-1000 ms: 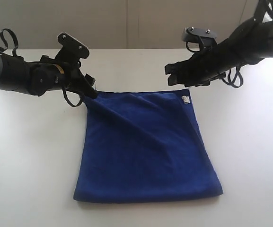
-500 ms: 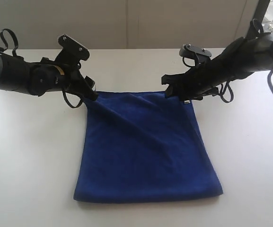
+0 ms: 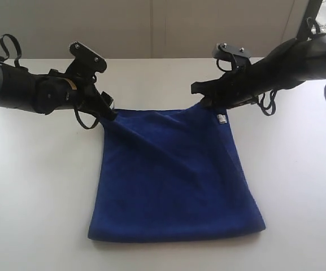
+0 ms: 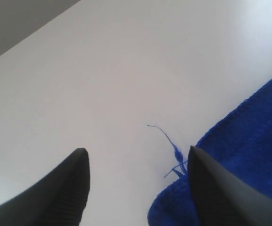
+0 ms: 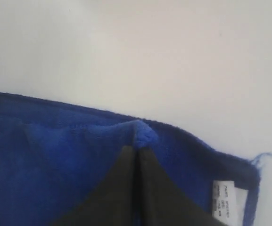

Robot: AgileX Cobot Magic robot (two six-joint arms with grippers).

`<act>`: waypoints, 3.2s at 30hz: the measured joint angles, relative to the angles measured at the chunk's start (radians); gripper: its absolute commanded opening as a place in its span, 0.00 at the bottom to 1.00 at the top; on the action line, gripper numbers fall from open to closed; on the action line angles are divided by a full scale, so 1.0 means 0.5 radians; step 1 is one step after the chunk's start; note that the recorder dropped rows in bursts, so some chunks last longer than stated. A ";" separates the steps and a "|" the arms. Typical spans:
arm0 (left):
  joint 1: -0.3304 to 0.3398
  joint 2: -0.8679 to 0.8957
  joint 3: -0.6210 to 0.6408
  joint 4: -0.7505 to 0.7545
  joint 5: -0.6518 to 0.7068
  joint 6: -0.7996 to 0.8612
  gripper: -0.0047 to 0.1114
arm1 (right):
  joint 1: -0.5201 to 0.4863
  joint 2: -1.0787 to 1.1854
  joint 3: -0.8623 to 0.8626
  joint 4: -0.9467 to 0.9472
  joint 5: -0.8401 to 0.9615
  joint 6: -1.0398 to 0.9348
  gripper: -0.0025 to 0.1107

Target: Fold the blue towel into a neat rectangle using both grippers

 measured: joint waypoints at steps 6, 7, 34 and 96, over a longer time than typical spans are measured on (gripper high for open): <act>0.000 -0.068 0.000 -0.008 -0.011 0.000 0.60 | 0.000 -0.144 0.000 -0.129 -0.100 -0.005 0.02; 0.000 -0.077 0.000 -0.008 -0.019 0.000 0.60 | 0.000 -0.159 0.000 -0.154 -0.104 0.000 0.02; 0.016 -0.082 0.000 -0.024 0.262 0.029 0.60 | 0.000 -0.016 0.000 -0.657 -0.172 0.480 0.24; -0.256 -0.044 0.000 -0.196 0.883 -0.457 0.60 | 0.259 -0.573 0.553 -1.538 0.519 1.430 0.02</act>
